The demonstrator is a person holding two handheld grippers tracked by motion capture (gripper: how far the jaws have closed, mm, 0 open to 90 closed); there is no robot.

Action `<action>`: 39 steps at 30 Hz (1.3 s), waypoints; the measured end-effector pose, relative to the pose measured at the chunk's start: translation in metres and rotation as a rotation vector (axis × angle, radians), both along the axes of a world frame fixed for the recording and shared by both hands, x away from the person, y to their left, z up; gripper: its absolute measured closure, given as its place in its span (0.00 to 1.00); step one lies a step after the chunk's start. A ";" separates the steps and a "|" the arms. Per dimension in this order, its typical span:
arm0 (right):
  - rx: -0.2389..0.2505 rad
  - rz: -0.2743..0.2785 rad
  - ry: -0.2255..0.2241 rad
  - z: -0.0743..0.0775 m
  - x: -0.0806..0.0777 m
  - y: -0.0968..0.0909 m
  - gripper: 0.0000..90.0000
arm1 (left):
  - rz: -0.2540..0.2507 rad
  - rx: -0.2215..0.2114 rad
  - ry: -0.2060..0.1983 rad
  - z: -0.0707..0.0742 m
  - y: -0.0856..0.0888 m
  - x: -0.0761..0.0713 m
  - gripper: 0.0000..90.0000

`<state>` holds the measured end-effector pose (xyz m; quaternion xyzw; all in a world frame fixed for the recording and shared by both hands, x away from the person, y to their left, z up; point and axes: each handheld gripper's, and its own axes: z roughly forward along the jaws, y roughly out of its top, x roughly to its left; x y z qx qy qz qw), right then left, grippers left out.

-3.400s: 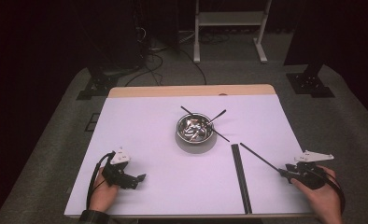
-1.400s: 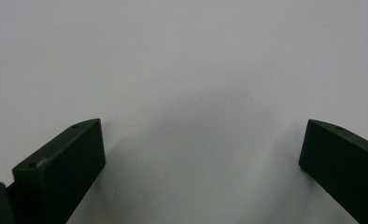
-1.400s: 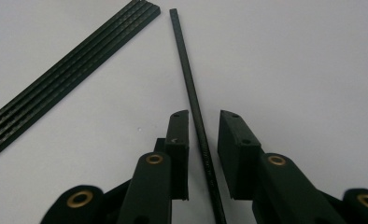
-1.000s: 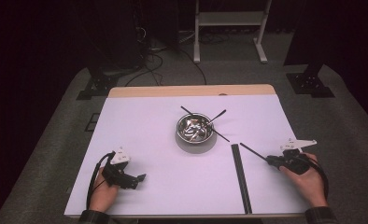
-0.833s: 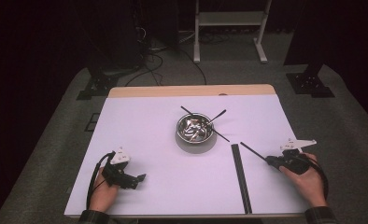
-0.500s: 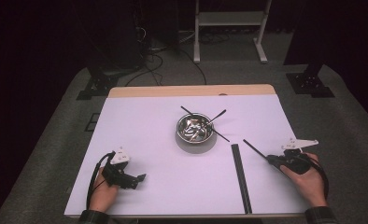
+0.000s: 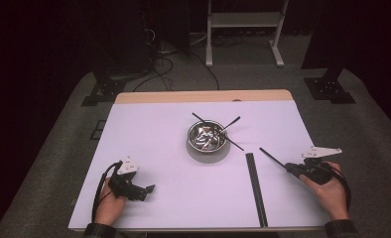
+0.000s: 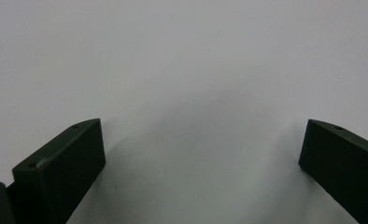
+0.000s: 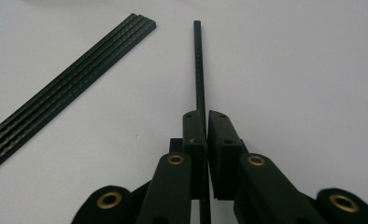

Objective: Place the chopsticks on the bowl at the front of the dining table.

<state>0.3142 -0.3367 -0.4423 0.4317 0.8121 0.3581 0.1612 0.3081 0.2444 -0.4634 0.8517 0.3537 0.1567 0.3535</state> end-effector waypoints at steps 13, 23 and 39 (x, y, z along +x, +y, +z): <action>0.038 0.006 -0.019 0.010 0.000 -0.002 0.95 | 0.000 0.000 0.000 0.000 0.000 0.000 0.00; 0.048 0.020 -0.034 0.018 0.002 0.003 0.95 | 0.000 0.000 0.000 0.000 0.000 0.000 0.00; 0.071 0.049 -0.058 0.032 0.007 0.017 0.95 | 0.000 0.000 0.000 0.000 0.000 0.000 0.00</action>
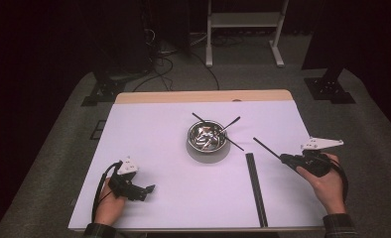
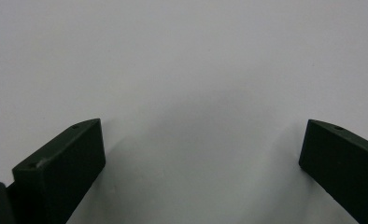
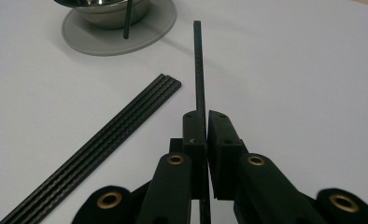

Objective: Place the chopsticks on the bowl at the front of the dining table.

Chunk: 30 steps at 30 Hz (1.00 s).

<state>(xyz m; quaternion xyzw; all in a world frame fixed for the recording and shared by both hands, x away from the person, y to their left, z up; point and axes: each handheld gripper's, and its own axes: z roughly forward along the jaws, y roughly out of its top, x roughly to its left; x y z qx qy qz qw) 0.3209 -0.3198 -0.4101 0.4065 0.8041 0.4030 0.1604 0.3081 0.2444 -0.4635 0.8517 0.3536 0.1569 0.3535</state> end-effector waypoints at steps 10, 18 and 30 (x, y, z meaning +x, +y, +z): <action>0.007 0.036 -0.017 0.008 0.003 0.014 0.95 | 0.000 0.000 0.000 0.000 0.000 0.000 0.00; 0.016 0.070 -0.027 0.015 0.005 0.028 0.95 | 0.000 0.000 0.000 0.000 0.000 0.000 0.00; 0.015 0.115 -0.045 0.025 0.012 0.050 0.95 | 0.000 0.000 0.000 0.000 0.000 0.000 0.00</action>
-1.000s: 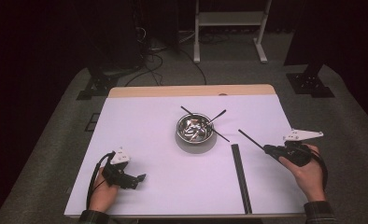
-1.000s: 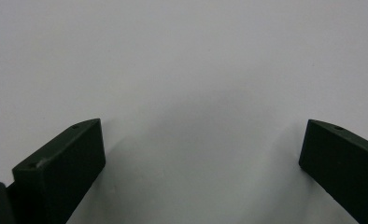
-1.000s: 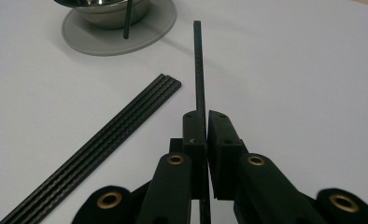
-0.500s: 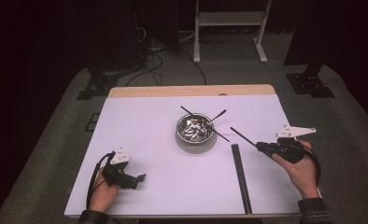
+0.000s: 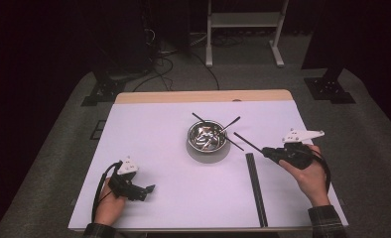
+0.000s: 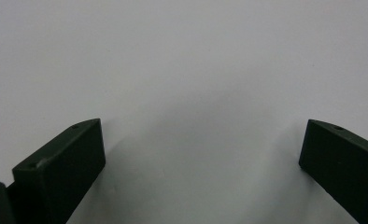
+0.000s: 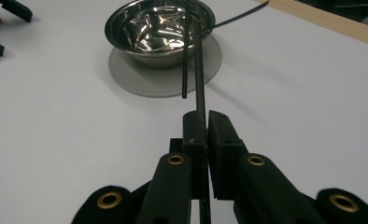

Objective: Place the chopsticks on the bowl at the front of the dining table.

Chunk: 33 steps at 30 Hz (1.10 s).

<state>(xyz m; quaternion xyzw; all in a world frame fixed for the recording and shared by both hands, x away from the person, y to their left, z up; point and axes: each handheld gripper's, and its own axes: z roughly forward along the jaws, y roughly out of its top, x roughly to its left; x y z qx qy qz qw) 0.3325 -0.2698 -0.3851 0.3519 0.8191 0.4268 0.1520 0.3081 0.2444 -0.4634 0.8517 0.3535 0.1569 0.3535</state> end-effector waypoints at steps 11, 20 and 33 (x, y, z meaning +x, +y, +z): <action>0.006 0.032 -0.003 0.004 0.006 0.019 0.95 | 0.000 0.000 0.000 0.000 0.000 0.000 0.00; 0.000 0.044 -0.001 0.004 0.012 0.036 0.95 | 0.000 0.001 0.000 0.000 0.000 0.000 0.00; -0.003 0.074 0.009 0.002 0.024 0.057 0.95 | 0.000 0.000 0.000 0.000 0.000 0.000 0.00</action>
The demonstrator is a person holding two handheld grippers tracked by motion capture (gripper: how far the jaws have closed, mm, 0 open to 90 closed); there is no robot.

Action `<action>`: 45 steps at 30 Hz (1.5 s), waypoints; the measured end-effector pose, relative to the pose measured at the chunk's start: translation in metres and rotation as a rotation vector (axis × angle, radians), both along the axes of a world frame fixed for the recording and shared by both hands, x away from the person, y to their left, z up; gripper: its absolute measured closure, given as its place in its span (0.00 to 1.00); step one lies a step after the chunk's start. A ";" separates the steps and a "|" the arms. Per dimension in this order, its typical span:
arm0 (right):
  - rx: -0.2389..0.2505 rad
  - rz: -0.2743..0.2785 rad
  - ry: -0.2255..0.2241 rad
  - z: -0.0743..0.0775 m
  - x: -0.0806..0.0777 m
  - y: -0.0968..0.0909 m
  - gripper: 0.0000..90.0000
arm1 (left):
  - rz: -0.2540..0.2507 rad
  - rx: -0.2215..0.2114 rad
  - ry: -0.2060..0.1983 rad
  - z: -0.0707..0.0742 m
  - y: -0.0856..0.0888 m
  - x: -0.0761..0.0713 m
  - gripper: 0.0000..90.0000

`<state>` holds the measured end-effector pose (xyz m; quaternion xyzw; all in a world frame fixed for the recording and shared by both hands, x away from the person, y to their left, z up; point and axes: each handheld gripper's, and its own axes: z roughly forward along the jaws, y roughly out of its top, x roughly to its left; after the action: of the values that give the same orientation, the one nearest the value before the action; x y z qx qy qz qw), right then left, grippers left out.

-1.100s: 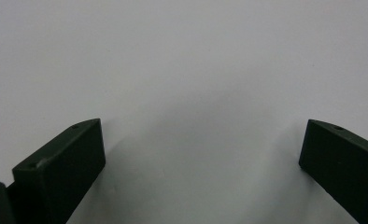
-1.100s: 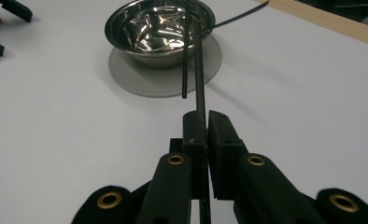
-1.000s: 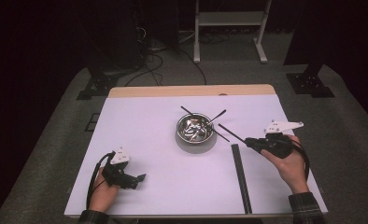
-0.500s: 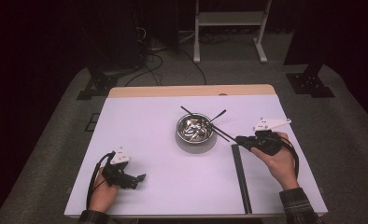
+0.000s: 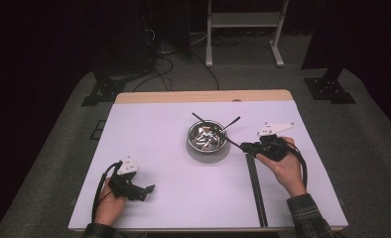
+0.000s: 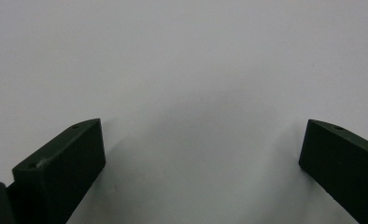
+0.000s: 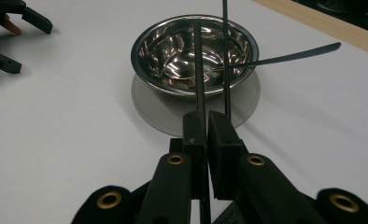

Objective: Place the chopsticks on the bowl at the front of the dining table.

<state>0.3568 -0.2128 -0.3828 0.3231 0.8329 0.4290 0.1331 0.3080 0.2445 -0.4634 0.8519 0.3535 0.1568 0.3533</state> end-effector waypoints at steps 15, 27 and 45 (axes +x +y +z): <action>0.010 0.018 -0.001 0.002 0.015 0.026 0.95 | 0.000 -0.001 0.000 0.000 0.000 0.000 0.00; 0.009 0.025 -0.011 0.002 0.028 0.055 0.95 | 0.001 -0.001 -0.002 0.000 0.000 0.000 0.00; 0.016 -0.002 0.004 -0.006 0.050 0.082 0.95 | -0.002 0.002 0.000 0.000 0.000 0.000 0.00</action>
<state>0.4063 -0.1311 -0.3887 0.3259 0.8293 0.4351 0.1294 0.3080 0.2446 -0.4633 0.8524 0.3526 0.1569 0.3528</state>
